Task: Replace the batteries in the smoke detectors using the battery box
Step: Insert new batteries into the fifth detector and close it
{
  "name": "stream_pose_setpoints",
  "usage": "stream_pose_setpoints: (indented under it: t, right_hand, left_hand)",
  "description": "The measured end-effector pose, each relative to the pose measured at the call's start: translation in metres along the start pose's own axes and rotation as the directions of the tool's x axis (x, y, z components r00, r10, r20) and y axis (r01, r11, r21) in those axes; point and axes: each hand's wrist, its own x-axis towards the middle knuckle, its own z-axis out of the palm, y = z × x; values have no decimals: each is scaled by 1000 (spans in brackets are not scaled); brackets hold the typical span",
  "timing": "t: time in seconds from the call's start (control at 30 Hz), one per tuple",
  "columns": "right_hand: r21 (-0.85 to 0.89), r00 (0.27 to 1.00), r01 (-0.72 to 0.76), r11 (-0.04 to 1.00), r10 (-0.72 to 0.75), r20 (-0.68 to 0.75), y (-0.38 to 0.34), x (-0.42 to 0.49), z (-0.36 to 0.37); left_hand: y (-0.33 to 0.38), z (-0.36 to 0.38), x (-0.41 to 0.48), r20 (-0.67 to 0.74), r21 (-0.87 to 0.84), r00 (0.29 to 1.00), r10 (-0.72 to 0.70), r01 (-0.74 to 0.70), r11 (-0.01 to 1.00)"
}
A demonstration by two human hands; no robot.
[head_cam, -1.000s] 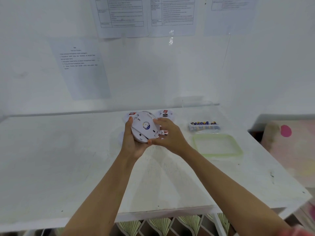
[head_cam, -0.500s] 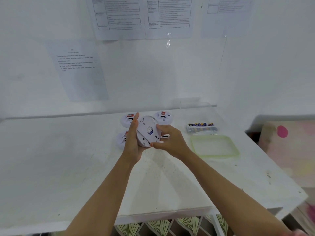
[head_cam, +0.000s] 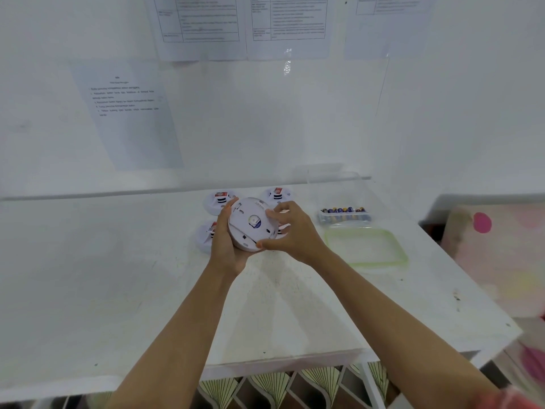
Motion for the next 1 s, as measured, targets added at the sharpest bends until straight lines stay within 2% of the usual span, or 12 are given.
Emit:
stream_pose_setpoints:
  t: [0.1, 0.3, 0.4, 0.6, 0.83, 1.0]
  right_hand:
    - [45, 1000, -27, 999, 27, 10, 2, -1, 0]
    - [265, 994, -107, 958, 102, 33, 2, -5, 5]
    - [287, 995, -96, 953, 91, 31, 3, -3, 5]
    - [272, 999, -53, 961, 49, 21, 5, -2, 1]
    - [242, 996, -10, 970, 30, -79, 6, -8, 7]
    - [21, 991, 63, 998, -60, -123, 2, -8, 4]
  left_hand:
    - [1, 3, -4, 10, -20, 1000, 1, -1, 1000]
    - [3, 3, -5, 61, -4, 998, 30, -30, 1000]
    - [3, 3, -3, 49, -12, 998, 37, -37, 999]
    - [4, 8, 1, 8, -44, 999, 33, -32, 999]
    - [2, 9, 2, 3, -67, 999, 42, -42, 997]
    - [0, 10, 1, 22, -58, 999, 40, -38, 998]
